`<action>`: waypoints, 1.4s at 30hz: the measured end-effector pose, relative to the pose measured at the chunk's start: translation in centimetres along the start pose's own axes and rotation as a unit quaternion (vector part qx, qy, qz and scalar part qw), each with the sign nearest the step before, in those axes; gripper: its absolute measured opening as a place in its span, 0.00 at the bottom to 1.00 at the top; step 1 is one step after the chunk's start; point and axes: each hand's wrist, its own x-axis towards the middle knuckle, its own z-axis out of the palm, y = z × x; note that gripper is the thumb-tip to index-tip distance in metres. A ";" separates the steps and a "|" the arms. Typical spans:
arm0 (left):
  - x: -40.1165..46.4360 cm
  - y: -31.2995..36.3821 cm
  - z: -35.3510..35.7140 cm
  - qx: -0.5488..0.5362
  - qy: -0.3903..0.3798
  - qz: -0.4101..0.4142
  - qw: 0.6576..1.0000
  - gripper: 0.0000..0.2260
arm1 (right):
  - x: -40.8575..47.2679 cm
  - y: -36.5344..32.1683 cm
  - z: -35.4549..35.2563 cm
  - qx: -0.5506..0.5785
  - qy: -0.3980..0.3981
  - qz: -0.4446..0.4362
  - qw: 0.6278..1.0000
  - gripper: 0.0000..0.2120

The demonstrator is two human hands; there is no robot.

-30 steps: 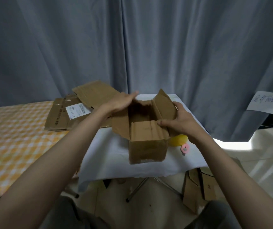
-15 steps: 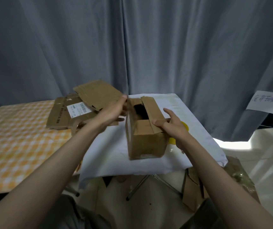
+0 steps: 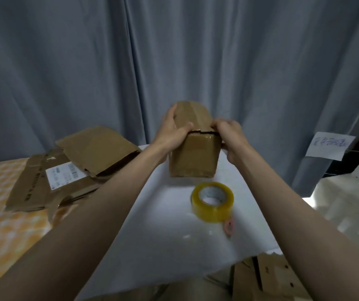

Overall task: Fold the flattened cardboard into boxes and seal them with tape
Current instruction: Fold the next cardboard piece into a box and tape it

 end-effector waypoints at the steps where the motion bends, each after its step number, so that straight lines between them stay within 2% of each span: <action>1: 1.5 -1.2 0.8 -0.003 0.000 -0.018 1.000 0.40 | 1.6 0.8 0.1 -0.017 -0.002 -0.008 1.000 0.07; 3: 4.4 -3.4 2.6 0.014 -0.002 -0.023 1.000 0.37 | 5.1 2.8 0.3 -0.048 0.000 -0.019 0.999 0.09; 9: 12.3 -6.1 7.2 0.129 -0.012 0.030 0.991 0.26 | 14.1 7.1 0.4 -0.156 0.020 -0.047 0.986 0.17; 12: 13.9 -8.7 8.5 0.256 -0.082 0.043 0.962 0.24 | 16.7 10.0 0.0 -0.297 -0.023 -0.071 0.952 0.19; 15: 13.4 -9.6 8.8 0.325 -0.068 0.081 0.940 0.26 | 17.4 11.5 -0.4 -0.383 -0.025 -0.114 0.917 0.20; 19: 11.7 -8.0 6.7 0.355 -0.046 0.121 0.926 0.27 | 15.6 9.5 -0.3 -0.412 0.031 -0.180 0.893 0.18; 23: 9.5 -6.6 1.8 0.403 -0.039 0.117 0.907 0.24 | 12.5 5.2 1.4 -0.422 0.045 -0.245 0.872 0.17; 27: 5.8 -7.2 -5.7 0.453 0.007 0.077 0.888 0.20 | 8.3 2.1 6.5 -0.410 -0.001 -0.290 0.865 0.16; 31: 2.4 -11.0 -13.6 0.410 0.044 -0.042 0.910 0.16 | 5.2 2.8 13.1 -0.418 -0.110 -0.269 0.861 0.17; 33: 0.9 -12.9 -17.1 0.413 0.063 -0.097 0.904 0.18 | 4.9 4.3 16.2 -0.429 -0.152 -0.236 0.859 0.18; 36: -1.3 -16.0 -20.5 0.486 0.056 -0.138 0.861 0.22 | 5.1 7.1 20.5 -0.431 -0.189 -0.182 0.864 0.19; 40: -3.8 -19.3 -20.9 0.485 0.002 -0.132 0.865 0.33 | 5.3 10.9 24.4 -0.435 -0.255 -0.147 0.851 0.28; 42: -4.5 -20.4 -20.4 0.487 -0.008 -0.128 0.864 0.38 | 5.7 12.9 25.5 -0.456 -0.219 -0.147 0.850 0.25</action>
